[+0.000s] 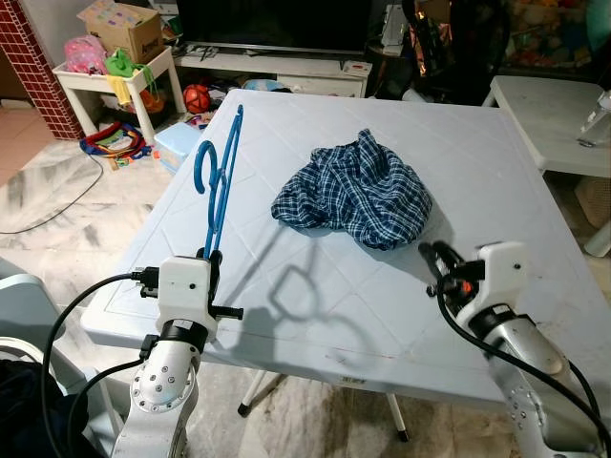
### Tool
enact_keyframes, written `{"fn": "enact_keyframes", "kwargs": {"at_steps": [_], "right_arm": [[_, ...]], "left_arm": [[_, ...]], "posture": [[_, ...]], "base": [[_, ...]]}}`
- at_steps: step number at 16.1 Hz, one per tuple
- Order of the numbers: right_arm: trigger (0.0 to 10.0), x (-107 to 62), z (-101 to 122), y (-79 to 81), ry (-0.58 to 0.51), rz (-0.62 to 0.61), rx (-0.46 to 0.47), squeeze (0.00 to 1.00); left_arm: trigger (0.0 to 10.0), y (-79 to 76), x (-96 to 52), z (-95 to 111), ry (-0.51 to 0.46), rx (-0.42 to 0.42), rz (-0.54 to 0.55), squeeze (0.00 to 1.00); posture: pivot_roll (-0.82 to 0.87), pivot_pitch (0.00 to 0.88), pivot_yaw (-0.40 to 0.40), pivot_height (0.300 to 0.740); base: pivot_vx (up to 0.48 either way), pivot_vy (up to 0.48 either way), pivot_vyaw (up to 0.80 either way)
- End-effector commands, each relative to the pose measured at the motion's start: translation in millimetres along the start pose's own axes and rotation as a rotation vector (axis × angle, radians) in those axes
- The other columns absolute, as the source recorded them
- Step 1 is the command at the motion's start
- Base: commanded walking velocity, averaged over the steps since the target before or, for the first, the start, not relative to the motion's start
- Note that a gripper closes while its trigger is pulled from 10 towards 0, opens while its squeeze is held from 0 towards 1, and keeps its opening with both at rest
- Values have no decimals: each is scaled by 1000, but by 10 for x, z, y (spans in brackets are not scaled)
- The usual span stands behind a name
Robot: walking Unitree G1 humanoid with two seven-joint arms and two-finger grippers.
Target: Hang hanger
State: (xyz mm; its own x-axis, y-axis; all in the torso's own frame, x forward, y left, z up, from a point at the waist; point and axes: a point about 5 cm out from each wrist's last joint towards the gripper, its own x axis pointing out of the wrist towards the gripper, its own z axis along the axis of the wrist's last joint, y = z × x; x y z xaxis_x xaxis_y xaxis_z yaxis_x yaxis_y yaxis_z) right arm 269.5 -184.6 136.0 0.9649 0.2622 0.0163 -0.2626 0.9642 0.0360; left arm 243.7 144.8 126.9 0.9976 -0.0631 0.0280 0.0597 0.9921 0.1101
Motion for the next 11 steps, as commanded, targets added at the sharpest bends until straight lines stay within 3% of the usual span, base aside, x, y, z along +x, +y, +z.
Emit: {"fn": "enact_keyframes", "kwargs": {"at_steps": [1, 2, 7, 10, 11], "right_arm": [[10000, 1, 29, 61, -18, 17, 27, 0], [10000, 0, 30, 106, -29, 20, 61, 1000], [10000, 6, 41, 183, -38, 29, 97, 1000], [10000, 12, 42, 164, -37, 9, 71, 1000], [10000, 22, 40, 154, -35, -6, 53, 259]], "left_arm": [[10000, -30, -29, -130, 67, -8, -23, 0], [10000, -32, -30, -129, 66, -8, -25, 0], [10000, -32, -35, -129, 66, -15, -26, 0], [10000, -43, -30, -134, 69, -15, -31, 0], [10000, -51, -25, -138, 71, -13, -35, 0]], "posture": [[32, 61, -17, 740], [32, 61, -17, 740], [34, 61, -19, 740], [31, 57, -18, 740], [31, 57, -17, 740]], "base": [[0, 0, 0], [0, 0, 0], [0, 0, 0], [0, 0, 0], [0, 0, 0]]}}
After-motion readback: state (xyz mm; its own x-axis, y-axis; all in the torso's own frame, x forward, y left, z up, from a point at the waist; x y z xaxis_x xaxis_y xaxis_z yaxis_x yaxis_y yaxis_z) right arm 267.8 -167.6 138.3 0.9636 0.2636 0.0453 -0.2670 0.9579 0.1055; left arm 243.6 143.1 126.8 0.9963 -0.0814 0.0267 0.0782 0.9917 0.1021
